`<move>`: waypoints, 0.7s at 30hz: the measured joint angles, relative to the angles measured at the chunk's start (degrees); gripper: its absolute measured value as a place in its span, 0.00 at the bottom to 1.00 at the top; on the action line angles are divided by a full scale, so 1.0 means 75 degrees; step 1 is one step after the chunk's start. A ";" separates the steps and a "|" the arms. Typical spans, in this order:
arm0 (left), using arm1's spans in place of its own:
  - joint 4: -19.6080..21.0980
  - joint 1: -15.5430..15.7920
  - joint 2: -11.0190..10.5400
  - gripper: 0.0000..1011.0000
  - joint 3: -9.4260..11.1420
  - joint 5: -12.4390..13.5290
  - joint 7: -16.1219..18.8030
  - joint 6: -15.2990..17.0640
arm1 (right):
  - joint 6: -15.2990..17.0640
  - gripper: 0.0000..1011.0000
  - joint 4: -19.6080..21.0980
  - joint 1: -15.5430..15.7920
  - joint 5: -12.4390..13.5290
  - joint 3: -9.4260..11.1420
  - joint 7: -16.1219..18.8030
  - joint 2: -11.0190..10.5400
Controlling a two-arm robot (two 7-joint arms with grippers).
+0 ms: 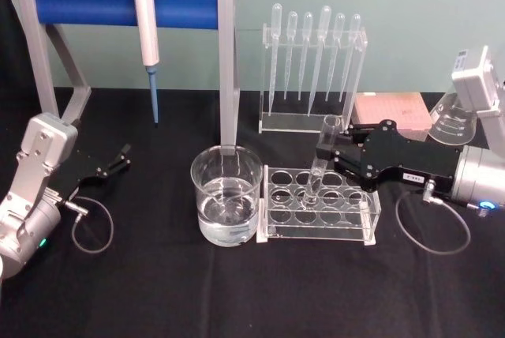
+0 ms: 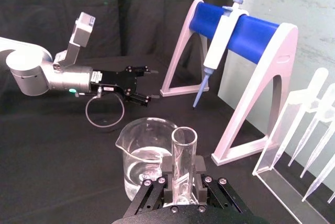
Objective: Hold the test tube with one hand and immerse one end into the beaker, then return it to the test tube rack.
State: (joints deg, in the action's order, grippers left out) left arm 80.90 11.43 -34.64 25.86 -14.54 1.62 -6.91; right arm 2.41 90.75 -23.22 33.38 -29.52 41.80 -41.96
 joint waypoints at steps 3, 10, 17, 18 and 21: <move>0.0000 0.0000 0.0000 0.99 0.0000 0.0000 0.0000 0.0000 | -0.0002 0.24 -0.0035 0.0016 -0.0026 -0.0019 0.0004 0.0020; 0.0000 0.0000 0.0000 0.99 0.0000 0.0000 0.0000 0.0000 | 0.0004 0.24 -0.0102 0.0041 -0.0068 -0.0056 0.0014 0.0078; 0.0001 0.0000 0.0000 0.99 0.0000 0.0000 0.0000 0.0000 | 0.0022 0.24 -0.0156 0.0071 -0.0105 -0.0086 0.0020 0.0116; 0.0000 0.0000 -0.0001 0.99 0.0000 0.0000 0.0000 0.0000 | 0.0026 0.24 -0.0168 0.0079 -0.0112 -0.0090 0.0017 0.0125; 0.0000 0.0000 0.0000 0.99 0.0000 0.0000 0.0000 0.0000 | 0.0030 0.24 -0.0182 0.0093 -0.0123 -0.0091 0.0014 0.0139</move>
State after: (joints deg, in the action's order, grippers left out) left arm 80.90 11.43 -34.65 25.86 -14.55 1.62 -6.91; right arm 2.64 89.39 -22.52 32.46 -30.20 41.91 -40.92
